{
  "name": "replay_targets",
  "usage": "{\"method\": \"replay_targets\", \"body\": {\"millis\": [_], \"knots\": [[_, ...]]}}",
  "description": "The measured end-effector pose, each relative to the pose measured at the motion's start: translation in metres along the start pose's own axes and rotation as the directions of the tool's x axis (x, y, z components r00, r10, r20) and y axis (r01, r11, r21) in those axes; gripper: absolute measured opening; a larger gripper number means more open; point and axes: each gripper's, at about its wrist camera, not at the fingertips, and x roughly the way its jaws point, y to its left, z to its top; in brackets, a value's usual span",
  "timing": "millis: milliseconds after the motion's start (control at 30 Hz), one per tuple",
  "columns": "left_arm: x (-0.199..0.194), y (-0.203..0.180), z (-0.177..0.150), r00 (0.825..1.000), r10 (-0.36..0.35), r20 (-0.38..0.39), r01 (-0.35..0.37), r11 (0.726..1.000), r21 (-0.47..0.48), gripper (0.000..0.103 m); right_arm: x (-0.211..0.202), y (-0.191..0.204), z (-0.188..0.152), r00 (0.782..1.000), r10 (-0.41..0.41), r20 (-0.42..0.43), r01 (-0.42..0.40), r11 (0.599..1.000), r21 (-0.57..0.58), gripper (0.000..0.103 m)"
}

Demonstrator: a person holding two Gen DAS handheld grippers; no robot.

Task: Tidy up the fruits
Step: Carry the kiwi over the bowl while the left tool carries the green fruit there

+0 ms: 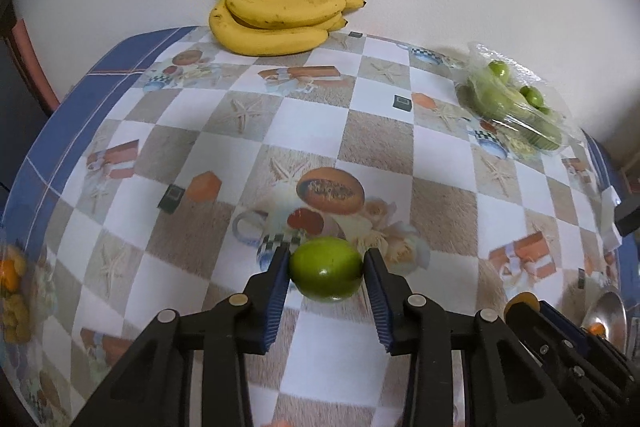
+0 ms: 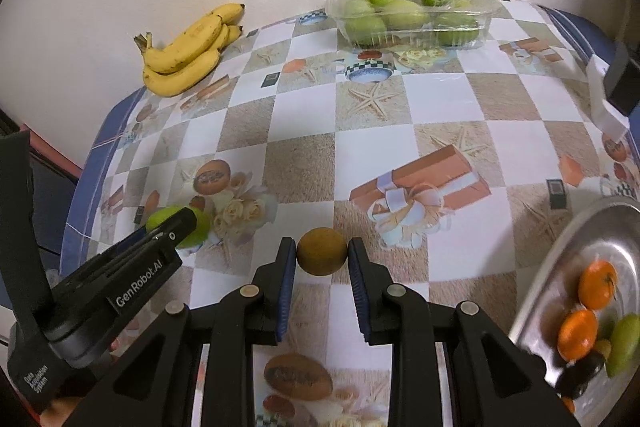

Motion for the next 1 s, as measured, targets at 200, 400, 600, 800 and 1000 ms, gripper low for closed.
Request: {"method": "replay_targets", "body": {"millis": [200,400,600,800,1000], "knots": [[-0.015,-0.003,-0.018,1.0,-0.007,-0.023,0.006,1.0,-0.011,0.04,-0.02,0.001,-0.014,1.0,-0.017,0.008,0.017,1.0,-0.021,0.028],[-0.036,-0.004,-0.032,0.999,-0.022,-0.023,0.021,1.0,-0.02,0.04,-0.036,-0.005,-0.031,0.999,-0.041,0.003,0.041,0.999,-0.02,0.028],[-0.049,-0.004,-0.046,0.999,-0.031,-0.033,0.03,0.999,-0.028,0.04,-0.051,-0.007,-0.046,0.999,-0.052,0.005,0.052,0.998,-0.026,0.028],[-0.064,-0.009,-0.059,0.998,-0.047,-0.034,0.046,0.999,-0.024,0.04,-0.064,-0.005,-0.06,0.998,-0.056,0.01,0.057,0.997,-0.044,0.028],[-0.076,-0.015,-0.068,0.997,-0.07,-0.032,0.069,0.997,-0.027,0.04,-0.072,-0.006,-0.073,0.998,-0.058,0.008,0.058,0.997,-0.053,0.028]]}}
